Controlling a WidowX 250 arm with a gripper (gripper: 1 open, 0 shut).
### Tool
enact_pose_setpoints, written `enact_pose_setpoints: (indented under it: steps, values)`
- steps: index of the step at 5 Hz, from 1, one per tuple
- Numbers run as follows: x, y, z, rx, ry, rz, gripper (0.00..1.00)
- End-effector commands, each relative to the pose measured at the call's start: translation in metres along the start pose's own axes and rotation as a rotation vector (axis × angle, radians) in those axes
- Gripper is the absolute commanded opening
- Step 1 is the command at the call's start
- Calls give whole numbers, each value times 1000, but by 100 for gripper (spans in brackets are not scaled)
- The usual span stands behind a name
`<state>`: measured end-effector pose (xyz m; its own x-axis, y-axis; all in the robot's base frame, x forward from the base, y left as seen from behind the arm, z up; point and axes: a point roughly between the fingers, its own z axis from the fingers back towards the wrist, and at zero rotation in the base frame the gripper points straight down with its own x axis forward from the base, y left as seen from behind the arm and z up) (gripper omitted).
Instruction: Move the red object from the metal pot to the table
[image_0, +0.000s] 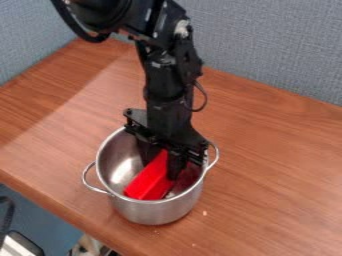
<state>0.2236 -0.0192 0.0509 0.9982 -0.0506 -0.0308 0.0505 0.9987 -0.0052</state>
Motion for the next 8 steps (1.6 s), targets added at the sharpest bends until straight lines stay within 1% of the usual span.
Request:
enact_pose_setpoints:
  steps: [1,8]
  values:
    - [10,-3,18,6,-67,-12,0]
    - [3,-6,21,26,-17,2,0]
